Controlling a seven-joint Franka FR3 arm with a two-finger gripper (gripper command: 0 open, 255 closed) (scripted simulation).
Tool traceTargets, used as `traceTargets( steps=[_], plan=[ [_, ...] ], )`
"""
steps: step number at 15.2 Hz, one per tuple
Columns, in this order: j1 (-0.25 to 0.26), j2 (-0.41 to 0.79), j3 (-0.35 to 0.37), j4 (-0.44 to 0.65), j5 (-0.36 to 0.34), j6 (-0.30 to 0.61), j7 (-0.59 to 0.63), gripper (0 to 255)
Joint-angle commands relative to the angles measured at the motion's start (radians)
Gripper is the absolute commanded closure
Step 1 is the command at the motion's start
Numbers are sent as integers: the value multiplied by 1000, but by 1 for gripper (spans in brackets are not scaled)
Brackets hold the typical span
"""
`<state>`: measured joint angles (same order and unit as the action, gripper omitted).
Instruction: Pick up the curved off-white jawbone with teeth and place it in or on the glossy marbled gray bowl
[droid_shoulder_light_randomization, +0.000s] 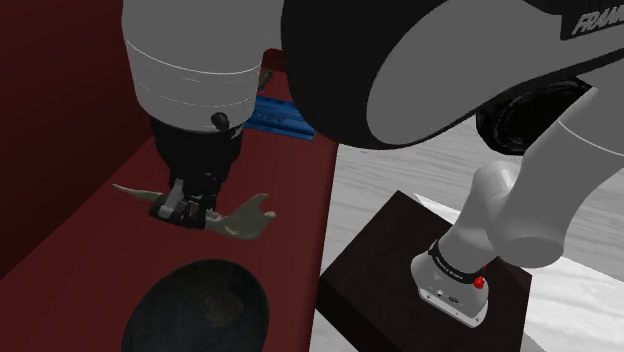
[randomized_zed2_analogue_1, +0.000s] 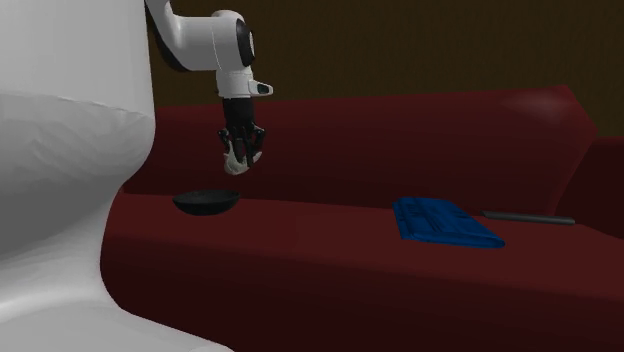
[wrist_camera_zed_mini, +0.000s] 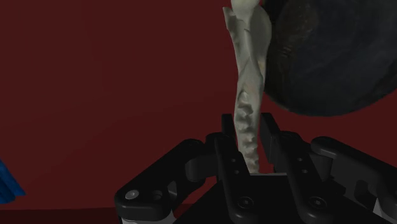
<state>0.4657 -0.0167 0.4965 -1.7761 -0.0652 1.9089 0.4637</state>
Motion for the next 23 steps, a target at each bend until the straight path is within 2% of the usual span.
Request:
traceTargets(
  steps=[1,7,17,23],
  plan=[
    [24,3,25,-2,-9,1,53,255],
    [94,26,98,16,-42,-11,203,255],
    [94,36,97,-109,-55,122,221,255],
    [94,36,97,-109,-55,122,221,255]
  ],
)
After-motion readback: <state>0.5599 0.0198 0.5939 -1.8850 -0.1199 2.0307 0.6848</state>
